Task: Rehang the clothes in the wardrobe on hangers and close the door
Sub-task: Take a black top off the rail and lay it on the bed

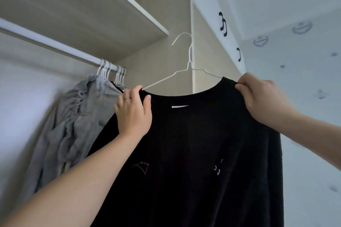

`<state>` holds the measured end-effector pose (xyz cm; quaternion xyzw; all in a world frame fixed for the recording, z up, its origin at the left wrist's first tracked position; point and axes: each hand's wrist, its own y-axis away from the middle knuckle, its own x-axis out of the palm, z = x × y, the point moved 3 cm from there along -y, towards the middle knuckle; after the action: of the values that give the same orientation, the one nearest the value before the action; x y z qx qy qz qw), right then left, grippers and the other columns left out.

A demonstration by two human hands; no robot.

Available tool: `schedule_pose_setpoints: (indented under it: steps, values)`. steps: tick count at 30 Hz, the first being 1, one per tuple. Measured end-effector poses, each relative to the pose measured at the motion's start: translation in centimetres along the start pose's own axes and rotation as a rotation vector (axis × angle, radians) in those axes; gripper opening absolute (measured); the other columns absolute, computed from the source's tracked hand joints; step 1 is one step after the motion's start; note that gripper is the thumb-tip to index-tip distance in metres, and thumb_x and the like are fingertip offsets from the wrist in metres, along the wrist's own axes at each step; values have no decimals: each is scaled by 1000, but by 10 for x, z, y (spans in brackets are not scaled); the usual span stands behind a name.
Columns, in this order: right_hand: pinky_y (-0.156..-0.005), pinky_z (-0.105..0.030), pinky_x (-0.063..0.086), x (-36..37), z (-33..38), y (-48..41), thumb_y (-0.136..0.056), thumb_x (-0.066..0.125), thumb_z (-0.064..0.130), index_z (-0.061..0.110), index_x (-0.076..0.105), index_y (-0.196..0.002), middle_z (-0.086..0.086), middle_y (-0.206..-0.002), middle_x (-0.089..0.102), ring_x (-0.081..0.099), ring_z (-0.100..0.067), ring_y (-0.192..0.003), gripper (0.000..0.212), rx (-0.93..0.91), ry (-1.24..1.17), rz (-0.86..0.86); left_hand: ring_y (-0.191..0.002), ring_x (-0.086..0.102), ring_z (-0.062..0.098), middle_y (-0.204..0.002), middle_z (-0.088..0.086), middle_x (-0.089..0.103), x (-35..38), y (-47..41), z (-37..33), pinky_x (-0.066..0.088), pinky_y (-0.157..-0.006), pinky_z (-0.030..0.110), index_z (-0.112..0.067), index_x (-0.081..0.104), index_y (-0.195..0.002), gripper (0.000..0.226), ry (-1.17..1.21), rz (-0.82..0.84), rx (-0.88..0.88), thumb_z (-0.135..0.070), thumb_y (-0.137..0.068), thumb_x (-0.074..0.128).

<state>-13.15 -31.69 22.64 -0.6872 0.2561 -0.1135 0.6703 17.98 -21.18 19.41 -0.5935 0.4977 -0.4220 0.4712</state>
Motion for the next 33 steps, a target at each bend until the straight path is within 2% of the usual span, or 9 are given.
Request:
schedule_pose_setpoints:
  steps: [4,6,9,12,15,20,25,28,33]
  values:
    - [-52,-28,33,-73,-60,37,-100,45,31,23,48,-91,7,-65,52,47,-19,-61,13,16,101,25,-101,50,34,-108,12,58,30,31,-86,36,-85,42,-8,57,-108,22,143,-7,26,-23,-103,42]
    - [-53,-29,33,-112,-87,59,-100,46,30,22,49,-92,8,-65,52,48,-13,-60,12,38,156,44,-94,48,34,-102,12,56,44,46,-132,36,-80,42,-7,56,-100,22,201,6,35,-19,-103,38]
    - [-52,-16,32,-171,-124,92,-100,48,29,24,50,-90,10,-63,51,51,-4,-62,11,90,217,48,-88,46,35,-99,13,56,64,72,-203,34,-74,42,-6,55,-96,24,283,32,15,-17,-101,34]
    - [-54,-26,37,-226,-158,125,-99,50,29,26,51,-89,12,-62,52,51,-4,-62,10,146,296,72,-85,44,31,-99,11,55,88,106,-270,37,-74,44,-7,55,-97,22,355,93,-5,-17,-102,36]
    - [-57,-31,40,-271,-193,166,-98,48,33,29,52,-89,11,-65,56,54,-7,-65,11,225,373,108,-81,39,23,-91,4,50,113,149,-330,32,-71,38,-8,53,-93,17,465,127,16,-16,-102,40]
    - [-63,-39,49,-325,-241,246,-97,46,36,29,56,-90,6,-68,59,57,-24,-66,14,383,535,210,-88,48,27,-94,5,55,160,237,-415,41,-76,42,-9,54,-96,19,600,303,36,-20,-104,41]
    - [-53,-22,36,-353,-280,329,-99,47,37,27,57,-92,11,-64,56,52,-7,-60,15,541,650,280,-95,50,30,-99,7,58,216,332,-486,36,-80,39,-9,54,-99,21,703,478,58,-23,-105,39]
    - [-56,-29,40,-359,-307,377,-100,46,38,26,57,-95,10,-67,57,53,-13,-62,17,647,719,341,-97,49,32,-103,10,58,256,383,-527,31,-81,37,-8,55,-101,21,778,550,69,-23,-105,40]
    - [-65,-38,50,-361,-354,443,-99,49,36,24,60,-97,2,-67,60,57,-27,-65,16,831,786,330,-105,48,34,-109,12,58,329,455,-602,28,-83,37,-8,55,-106,25,896,695,97,-25,-104,37]
